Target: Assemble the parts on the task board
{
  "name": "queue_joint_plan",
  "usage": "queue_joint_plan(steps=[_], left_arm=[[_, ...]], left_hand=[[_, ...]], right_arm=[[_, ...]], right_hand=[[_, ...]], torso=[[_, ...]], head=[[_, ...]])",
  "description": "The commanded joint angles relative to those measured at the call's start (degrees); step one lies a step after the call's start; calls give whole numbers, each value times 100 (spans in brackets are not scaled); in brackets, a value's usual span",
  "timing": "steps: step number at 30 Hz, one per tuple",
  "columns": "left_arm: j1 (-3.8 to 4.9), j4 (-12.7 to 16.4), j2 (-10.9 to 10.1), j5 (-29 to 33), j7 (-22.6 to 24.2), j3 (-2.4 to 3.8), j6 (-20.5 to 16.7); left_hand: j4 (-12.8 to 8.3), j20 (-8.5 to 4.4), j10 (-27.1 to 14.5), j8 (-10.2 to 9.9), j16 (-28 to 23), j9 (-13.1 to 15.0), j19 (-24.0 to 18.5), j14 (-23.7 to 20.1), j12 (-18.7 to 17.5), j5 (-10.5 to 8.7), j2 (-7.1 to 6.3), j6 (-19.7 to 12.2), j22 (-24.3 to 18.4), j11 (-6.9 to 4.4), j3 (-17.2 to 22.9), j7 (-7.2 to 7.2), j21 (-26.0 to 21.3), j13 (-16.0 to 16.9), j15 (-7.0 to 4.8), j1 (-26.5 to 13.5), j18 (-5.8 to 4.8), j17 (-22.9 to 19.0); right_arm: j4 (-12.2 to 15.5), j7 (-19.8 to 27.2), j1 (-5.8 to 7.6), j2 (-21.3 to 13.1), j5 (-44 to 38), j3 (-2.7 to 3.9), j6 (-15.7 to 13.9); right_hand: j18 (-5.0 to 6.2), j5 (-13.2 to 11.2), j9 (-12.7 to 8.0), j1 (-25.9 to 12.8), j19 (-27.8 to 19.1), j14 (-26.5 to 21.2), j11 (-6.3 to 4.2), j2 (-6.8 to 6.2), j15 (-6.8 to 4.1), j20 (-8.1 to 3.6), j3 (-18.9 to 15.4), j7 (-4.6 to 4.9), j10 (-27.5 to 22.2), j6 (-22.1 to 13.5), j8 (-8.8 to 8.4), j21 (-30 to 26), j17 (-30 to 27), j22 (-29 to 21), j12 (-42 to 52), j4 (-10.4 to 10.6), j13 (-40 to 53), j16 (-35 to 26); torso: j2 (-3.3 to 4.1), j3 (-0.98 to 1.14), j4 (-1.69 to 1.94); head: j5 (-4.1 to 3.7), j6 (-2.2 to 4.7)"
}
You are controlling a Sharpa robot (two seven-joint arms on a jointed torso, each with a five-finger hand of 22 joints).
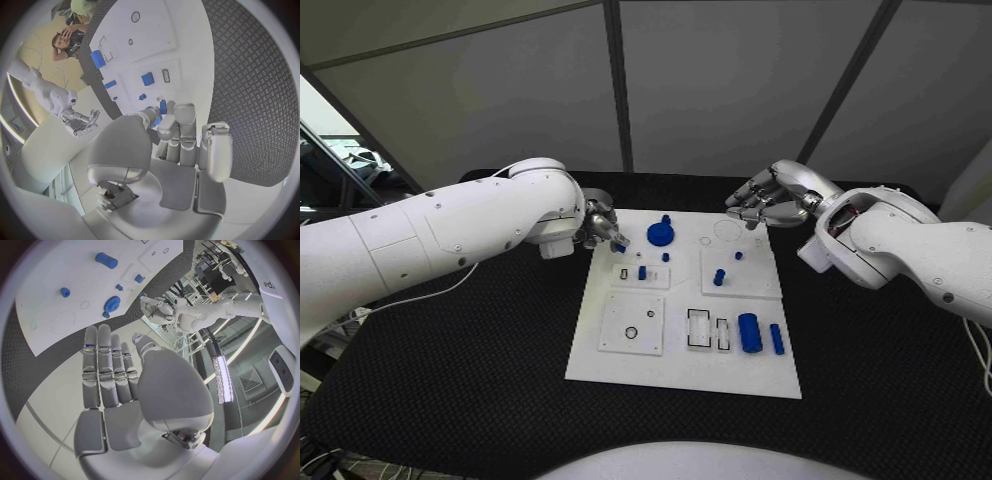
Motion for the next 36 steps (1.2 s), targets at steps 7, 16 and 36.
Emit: queue_joint_plan(steps=[7,16,36], left_arm=[[-170,555,-328,-179,69,-10,-551],[-319,707,-386,-359,38,-12,-610],[-486,798,-314,-791,-115,-11,-422]], left_hand=[[-716,-32,82,70,-14,41,443,11,29,-21,-157,-11,1254,-5,958,-26,28,25,-60,-76,-319,10],[-732,-34,93,87,-11,50,443,11,30,-21,-179,-9,1255,-8,1033,-29,27,25,-63,-106,-319,13],[-746,-36,96,99,-13,57,442,11,27,-21,-199,-9,1253,-10,1089,-30,25,22,-64,-129,-319,11]], right_arm=[[-11,48,12,9,-12,3,9],[5,50,11,2,-13,3,6],[35,52,11,-16,-13,3,3]], right_hand=[[24,56,4,49,52,46,5,32,-17,-9,49,19,15,16,-27,-42,16,-12,-18,-27,-18,-41],[24,56,4,49,52,46,5,32,-17,-9,49,19,15,16,-27,-42,16,-12,-18,-27,-18,-41],[24,59,4,54,56,48,6,35,-17,-10,53,20,17,18,-26,-45,18,-13,-17,-30,-21,-45]], torso=[[-3,-4,-5],[12,3,-13],[5,-2,-6]], head=[[22,-2],[37,1],[31,-59]])
